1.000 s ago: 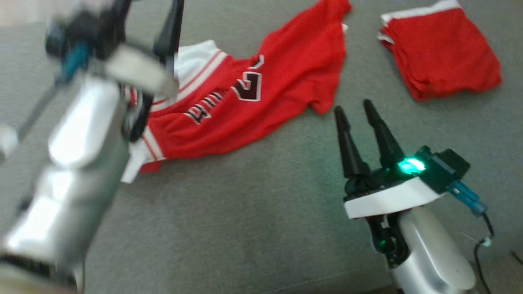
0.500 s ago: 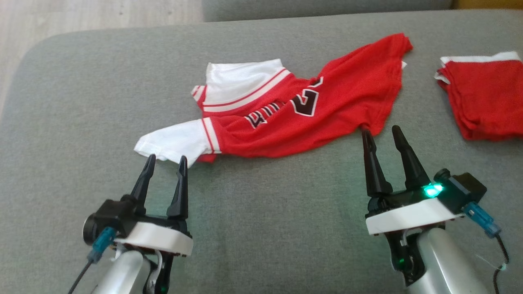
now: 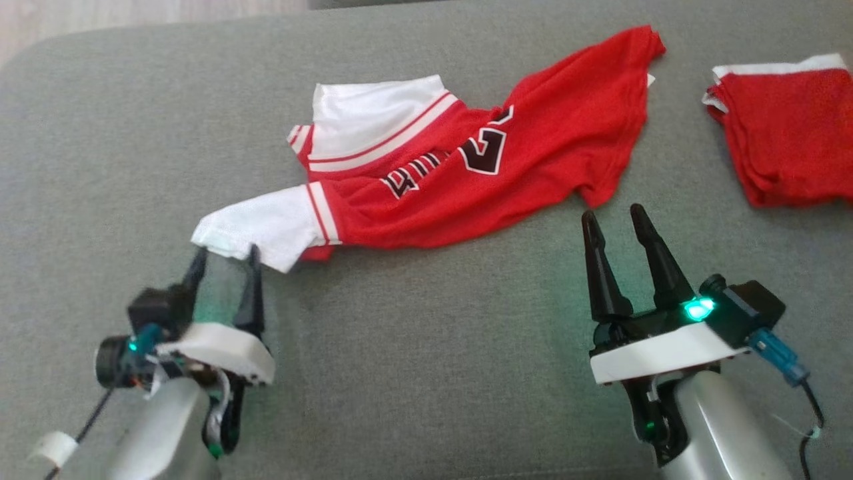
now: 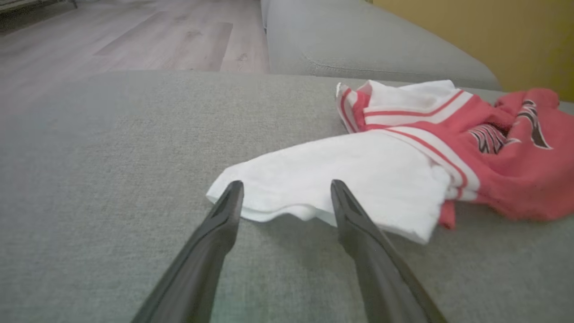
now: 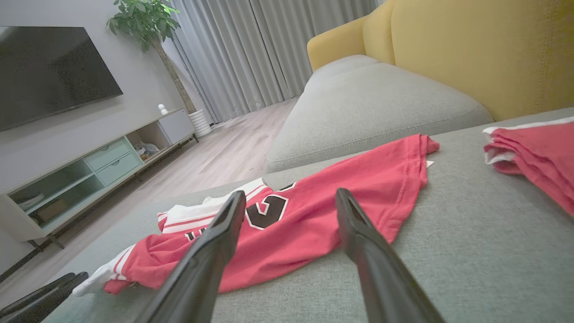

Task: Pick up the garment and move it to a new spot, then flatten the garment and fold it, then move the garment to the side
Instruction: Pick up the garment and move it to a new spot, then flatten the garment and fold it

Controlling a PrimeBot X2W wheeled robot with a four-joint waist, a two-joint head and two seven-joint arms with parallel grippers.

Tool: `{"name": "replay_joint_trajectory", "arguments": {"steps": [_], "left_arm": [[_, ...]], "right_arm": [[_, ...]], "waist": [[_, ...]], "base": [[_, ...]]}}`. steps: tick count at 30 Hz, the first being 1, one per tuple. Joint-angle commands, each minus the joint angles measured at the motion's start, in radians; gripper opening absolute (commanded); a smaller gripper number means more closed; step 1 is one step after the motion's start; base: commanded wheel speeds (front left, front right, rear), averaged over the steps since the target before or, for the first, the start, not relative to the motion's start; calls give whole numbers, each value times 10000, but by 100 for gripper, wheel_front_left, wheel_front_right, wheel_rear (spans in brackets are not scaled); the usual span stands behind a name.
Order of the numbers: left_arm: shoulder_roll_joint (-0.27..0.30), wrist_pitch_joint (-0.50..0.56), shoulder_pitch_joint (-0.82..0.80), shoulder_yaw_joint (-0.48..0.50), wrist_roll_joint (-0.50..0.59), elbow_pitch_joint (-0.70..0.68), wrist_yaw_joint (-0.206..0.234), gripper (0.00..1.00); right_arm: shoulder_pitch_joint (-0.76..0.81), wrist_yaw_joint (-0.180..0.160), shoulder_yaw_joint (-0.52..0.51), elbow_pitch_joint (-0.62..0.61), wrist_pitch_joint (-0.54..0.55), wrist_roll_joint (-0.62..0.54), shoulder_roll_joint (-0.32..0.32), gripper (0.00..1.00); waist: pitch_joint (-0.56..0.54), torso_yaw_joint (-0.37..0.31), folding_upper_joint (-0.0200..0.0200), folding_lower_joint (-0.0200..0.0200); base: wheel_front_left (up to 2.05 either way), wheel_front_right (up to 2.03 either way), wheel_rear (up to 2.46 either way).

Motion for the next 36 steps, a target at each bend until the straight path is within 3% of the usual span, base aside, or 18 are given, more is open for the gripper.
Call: {"name": "replay_joint_trajectory", "arguments": {"steps": [1,6,13,22,23,24,28,36], "left_arm": [[212,-101,-464,465,-107,-183,-42,100],[217,-169,-862,600,-317,372,-196,100],[438,357,-1590,506,-48,1701,256,100],[401,949,-2030,237,-156,2719,-209,100],[382,1041,-2068,214,-202,2827,-303,36],[375,1121,-2105,166,-222,2921,-414,0],[341,959,-2206,96,-253,3091,-626,0],[230,-526,-2023,196,-222,2310,-771,0]], "right_arm": [[-325,65,171,-364,-109,-32,-14,100],[-345,65,113,-364,-109,5,-14,100],[-453,65,227,-373,-109,39,-14,100],[-482,65,244,-350,-109,70,-14,100],[-486,65,237,-347,-109,69,-14,100],[-489,65,234,-344,-109,68,-14,100],[-467,65,223,-318,-109,63,-14,100],[-329,65,148,-199,-109,84,-14,100]], "waist": [[137,-140,0,-1],[287,-267,0,-1],[434,-354,0,-1],[514,-422,0,-1],[511,-419,0,-1],[503,-415,0,-1],[400,-360,0,-1],[-194,-5,0,-1]], "base": [[0,0,0],[0,0,0],[0,0,0],[0,0,0],[0,0,0],[0,0,0],[0,0,0],[0,0,0]]}}
